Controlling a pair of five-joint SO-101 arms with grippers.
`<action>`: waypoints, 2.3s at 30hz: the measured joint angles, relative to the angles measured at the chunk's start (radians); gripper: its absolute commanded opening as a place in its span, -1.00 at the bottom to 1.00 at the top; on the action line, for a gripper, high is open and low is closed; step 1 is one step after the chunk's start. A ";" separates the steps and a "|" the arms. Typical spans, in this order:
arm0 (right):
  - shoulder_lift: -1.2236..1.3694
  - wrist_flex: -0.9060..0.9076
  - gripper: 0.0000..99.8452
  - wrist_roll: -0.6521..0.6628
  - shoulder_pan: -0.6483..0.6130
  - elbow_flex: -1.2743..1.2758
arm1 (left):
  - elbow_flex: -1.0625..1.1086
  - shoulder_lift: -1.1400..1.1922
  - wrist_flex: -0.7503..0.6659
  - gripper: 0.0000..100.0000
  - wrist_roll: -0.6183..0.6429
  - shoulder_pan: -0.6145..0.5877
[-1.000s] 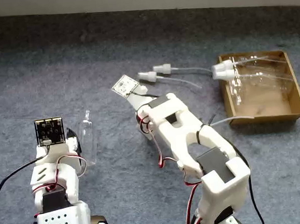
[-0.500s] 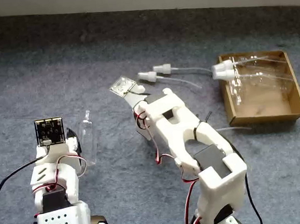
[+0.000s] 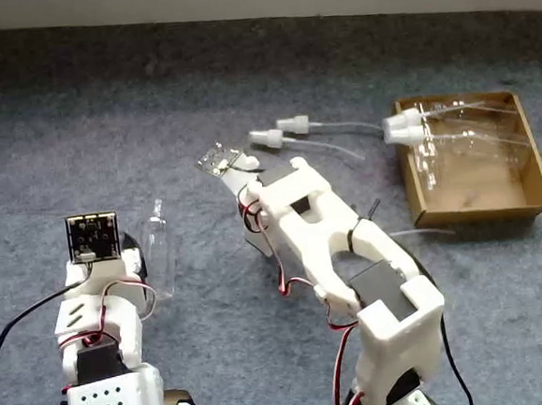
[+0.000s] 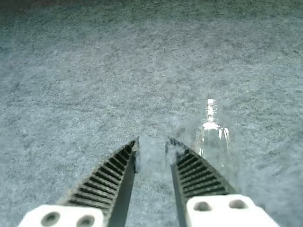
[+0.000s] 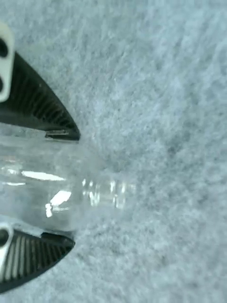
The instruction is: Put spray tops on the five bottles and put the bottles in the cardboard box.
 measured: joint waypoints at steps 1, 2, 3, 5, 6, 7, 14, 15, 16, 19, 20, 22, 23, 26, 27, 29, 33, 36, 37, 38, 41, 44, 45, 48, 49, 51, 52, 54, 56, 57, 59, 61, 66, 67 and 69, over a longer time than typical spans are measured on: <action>0.000 0.000 -0.38 0.000 0.000 0.000 | 0.000 0.000 0.000 -0.87 -0.020 0.000; 0.002 0.000 -0.38 0.000 0.000 0.000 | 0.000 0.000 0.000 -0.87 -0.034 0.000; 0.002 0.000 -0.38 0.000 0.000 0.000 | 0.000 0.000 0.000 -0.87 -0.041 0.000; 0.002 -0.003 -0.38 0.000 0.000 0.000 | 0.000 0.000 0.000 -0.87 -0.048 0.000; 0.002 -0.003 -0.38 0.000 0.000 0.000 | 0.000 0.000 0.000 -0.87 -0.048 0.000; 0.002 -0.003 -0.38 0.000 0.000 0.000 | 0.000 0.000 0.000 -0.87 -0.049 0.000; 0.002 -0.003 -0.38 0.000 0.000 0.000 | 0.000 0.000 0.000 -0.87 -0.049 0.000; 0.002 0.002 -0.38 0.000 0.000 0.000 | 0.000 0.000 0.000 -0.87 -0.049 0.000; 0.002 0.017 -0.38 0.000 0.000 0.000 | 0.000 0.000 0.000 -0.87 -0.049 0.000; 0.002 0.049 -0.38 0.000 0.000 0.000 | 0.000 0.000 0.000 -0.87 -0.049 0.000; 0.002 0.055 -0.38 0.000 0.000 0.000 | 0.000 0.000 0.000 -0.87 -0.049 0.000; 0.002 0.058 -0.38 0.000 0.000 0.000 | 0.000 0.000 0.000 -0.87 -0.049 0.000; 0.002 0.060 -0.38 0.000 0.000 0.000 | 0.000 0.000 0.000 -0.87 -0.049 0.000; 0.002 0.063 -0.38 0.000 0.006 0.000 | 0.000 0.000 0.000 -0.87 -0.049 0.000; 0.002 0.063 -0.38 0.000 0.009 0.000 | 0.000 0.000 0.000 -0.87 -0.049 0.000; 0.002 0.063 -0.43 0.000 0.012 0.000 | 0.000 0.000 0.000 -0.87 -0.049 0.000; 0.002 0.064 -0.65 0.000 0.012 0.000 | 0.000 0.000 0.000 -0.87 -0.049 0.000; 0.002 0.055 -0.71 0.000 0.015 0.000 | 0.000 0.000 0.000 -0.87 -0.049 0.000; 0.002 0.055 -0.71 0.000 0.018 0.000 | 0.000 0.000 0.000 -0.87 -0.049 0.000; 0.002 0.054 -0.71 0.000 0.021 0.000 | 0.000 0.000 0.000 -0.87 -0.049 0.000; 0.002 0.052 -0.71 0.000 0.023 0.000 | 0.000 0.000 0.000 -0.87 -0.049 0.000; 0.002 0.069 -0.71 0.000 0.023 -0.008 | 0.000 0.000 0.000 -0.87 -0.049 0.000; 0.002 0.083 -0.71 0.000 0.023 -0.021 | 0.000 0.000 0.000 -0.87 -0.049 0.000; -0.006 0.107 -0.71 0.000 0.023 -0.089 | 0.000 0.000 0.000 -0.87 -0.049 0.000; -0.018 0.124 -0.71 0.000 0.023 -0.114 | 0.000 0.000 0.000 -0.87 -0.049 0.000; -0.057 0.153 -0.71 0.000 0.023 -0.155 | 0.000 0.000 0.000 -0.87 -0.049 0.000; -0.078 0.170 -0.71 0.000 0.023 -0.176 | 0.000 0.000 0.000 -0.87 -0.049 0.000; -0.130 0.193 -0.71 0.000 0.023 -0.203 | 0.000 0.000 0.000 -0.87 -0.049 0.000; -0.192 0.216 -0.71 0.000 0.023 -0.216 | 0.000 0.000 0.000 -0.87 -0.049 0.000; -0.224 0.229 -0.71 0.000 0.023 -0.219 | 0.000 0.000 0.000 -0.87 -0.049 0.000; -0.296 0.249 -0.71 0.000 0.023 -0.219 | 0.000 0.000 0.000 -0.87 -0.049 0.000; -0.381 0.267 -0.71 0.000 0.023 -0.219 | 0.000 0.000 0.000 -0.87 -0.049 0.000; -0.654 0.290 -0.72 0.000 0.021 -0.219 | 0.000 0.000 0.000 -0.87 -0.052 0.000; -0.718 0.296 -0.72 0.000 0.025 -0.219 | 0.000 0.000 0.000 -0.87 -0.052 0.000; -0.845 0.305 -0.72 0.000 0.054 -0.212 | 0.000 0.000 0.000 -0.87 -0.052 0.000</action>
